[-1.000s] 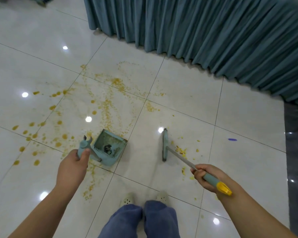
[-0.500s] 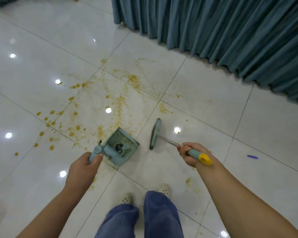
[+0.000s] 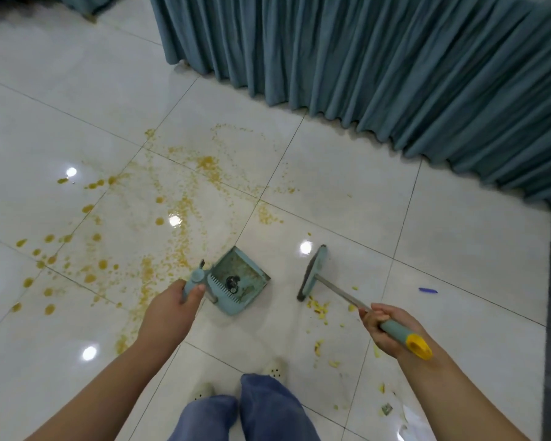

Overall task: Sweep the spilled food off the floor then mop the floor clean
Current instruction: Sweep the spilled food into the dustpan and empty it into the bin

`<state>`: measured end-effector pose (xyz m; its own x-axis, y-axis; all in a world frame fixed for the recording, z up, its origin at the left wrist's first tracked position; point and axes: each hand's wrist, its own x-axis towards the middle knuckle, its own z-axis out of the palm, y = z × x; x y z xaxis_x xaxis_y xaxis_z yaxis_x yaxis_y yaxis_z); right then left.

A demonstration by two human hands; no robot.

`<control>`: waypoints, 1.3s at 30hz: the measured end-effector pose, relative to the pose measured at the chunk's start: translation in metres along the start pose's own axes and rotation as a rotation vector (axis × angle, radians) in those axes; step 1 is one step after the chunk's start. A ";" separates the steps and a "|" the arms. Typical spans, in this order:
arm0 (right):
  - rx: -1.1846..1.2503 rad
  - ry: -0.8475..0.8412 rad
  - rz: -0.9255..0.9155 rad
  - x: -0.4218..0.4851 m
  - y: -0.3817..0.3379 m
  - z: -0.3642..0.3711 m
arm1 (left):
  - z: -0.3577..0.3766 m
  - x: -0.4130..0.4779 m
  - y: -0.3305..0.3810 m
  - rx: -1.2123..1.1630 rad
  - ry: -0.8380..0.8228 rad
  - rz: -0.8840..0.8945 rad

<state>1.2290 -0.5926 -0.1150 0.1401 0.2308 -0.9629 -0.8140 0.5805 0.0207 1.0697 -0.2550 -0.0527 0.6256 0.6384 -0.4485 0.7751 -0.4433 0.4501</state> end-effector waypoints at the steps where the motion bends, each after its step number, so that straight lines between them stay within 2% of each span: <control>1: -0.027 0.005 -0.013 -0.001 -0.001 0.002 | 0.002 0.001 0.004 -0.001 -0.004 0.003; 8: -0.055 -0.065 0.027 0.017 -0.020 0.040 | 0.023 0.001 0.025 0.047 -0.074 0.033; 11: 0.014 -0.090 0.050 0.044 -0.033 0.060 | 0.034 0.005 0.034 0.083 -0.086 0.051; 15: 0.172 -0.044 -0.041 0.070 -0.049 0.062 | 0.042 0.009 0.048 0.101 -0.086 0.072; 17: 0.283 0.016 -0.072 0.088 -0.061 0.034 | 0.045 0.011 0.055 0.098 -0.085 0.085; 20: 0.312 0.029 -0.077 0.091 -0.075 -0.021 | 0.049 0.011 0.067 0.097 -0.085 0.086; 24: 0.365 -0.005 -0.084 0.039 -0.050 -0.071 | 0.051 0.011 0.087 0.077 -0.073 0.111; 28: 0.297 0.106 -0.147 0.014 -0.040 -0.118 | 0.051 0.012 0.109 0.061 -0.064 0.187; 30: 0.206 0.170 -0.228 0.029 -0.049 -0.159 | 0.051 0.016 0.118 0.067 -0.065 0.222; 31: 0.194 0.162 -0.262 0.064 -0.062 -0.199 | 0.050 0.018 0.121 0.068 -0.065 0.234; 33: 0.225 0.082 -0.222 0.082 -0.077 -0.218 | 0.047 0.028 0.131 0.068 -0.064 0.259; 35: 0.187 0.093 -0.157 0.022 -0.059 -0.151 | 0.043 0.040 0.139 0.062 -0.067 0.269; 39: 0.415 -0.021 -0.108 -0.010 -0.049 -0.047 | 0.031 0.080 0.157 0.043 -0.082 0.280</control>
<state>1.2410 -0.6603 -0.1190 0.2266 0.1647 -0.9600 -0.4984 0.8664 0.0310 1.2443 -0.2925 -0.0418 0.8196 0.4350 -0.3729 0.5730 -0.6226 0.5330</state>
